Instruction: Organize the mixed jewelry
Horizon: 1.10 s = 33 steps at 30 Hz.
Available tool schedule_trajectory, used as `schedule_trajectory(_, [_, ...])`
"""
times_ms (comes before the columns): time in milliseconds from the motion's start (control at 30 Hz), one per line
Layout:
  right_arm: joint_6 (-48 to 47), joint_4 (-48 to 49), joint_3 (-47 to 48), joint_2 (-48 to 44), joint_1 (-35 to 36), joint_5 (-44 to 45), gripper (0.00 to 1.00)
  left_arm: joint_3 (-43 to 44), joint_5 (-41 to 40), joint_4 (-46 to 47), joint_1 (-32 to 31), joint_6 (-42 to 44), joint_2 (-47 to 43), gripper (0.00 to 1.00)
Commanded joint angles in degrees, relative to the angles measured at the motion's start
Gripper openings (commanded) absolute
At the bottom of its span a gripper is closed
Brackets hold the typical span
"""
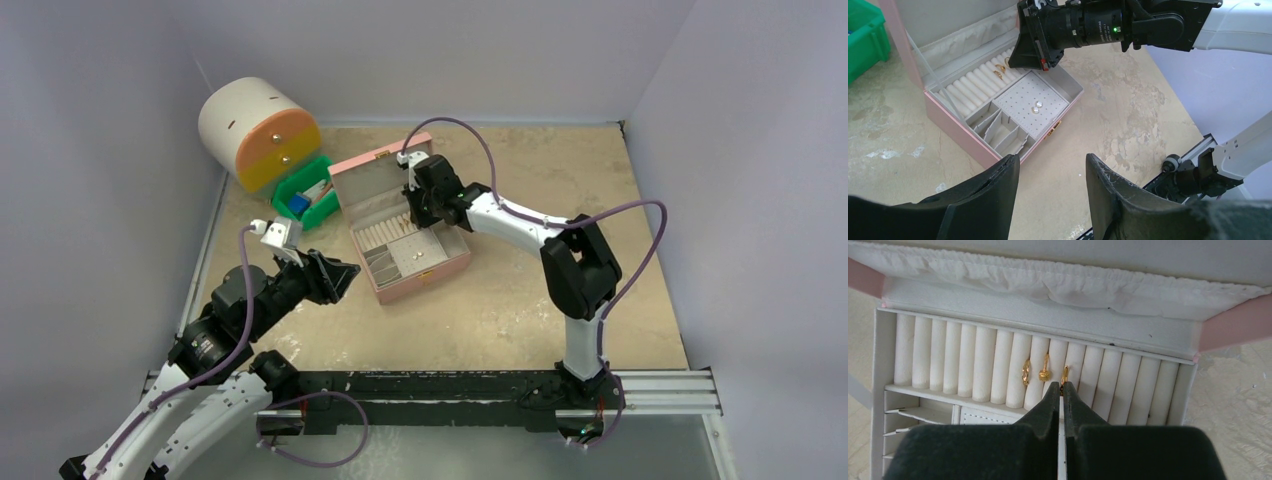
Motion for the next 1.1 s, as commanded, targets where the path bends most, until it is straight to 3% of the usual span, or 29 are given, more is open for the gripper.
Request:
schedule_trajectory(0, [-0.5,1.6,2.9,0.8,-0.6,-0.4,0.0,1.2,-0.9,0.8,0.3,0.5,0.1,0.51])
schedule_trajectory(633, [0.3,2.5,1.5,4.7,-1.1,-0.8,0.0,1.3,-1.1,0.9,0.5,0.6,0.5,0.51])
schedule_trajectory(1067, [1.4,1.8,0.4,5.3,-1.2,3.8,0.0,1.2,-1.2,0.9,0.5,0.6,0.4,0.51])
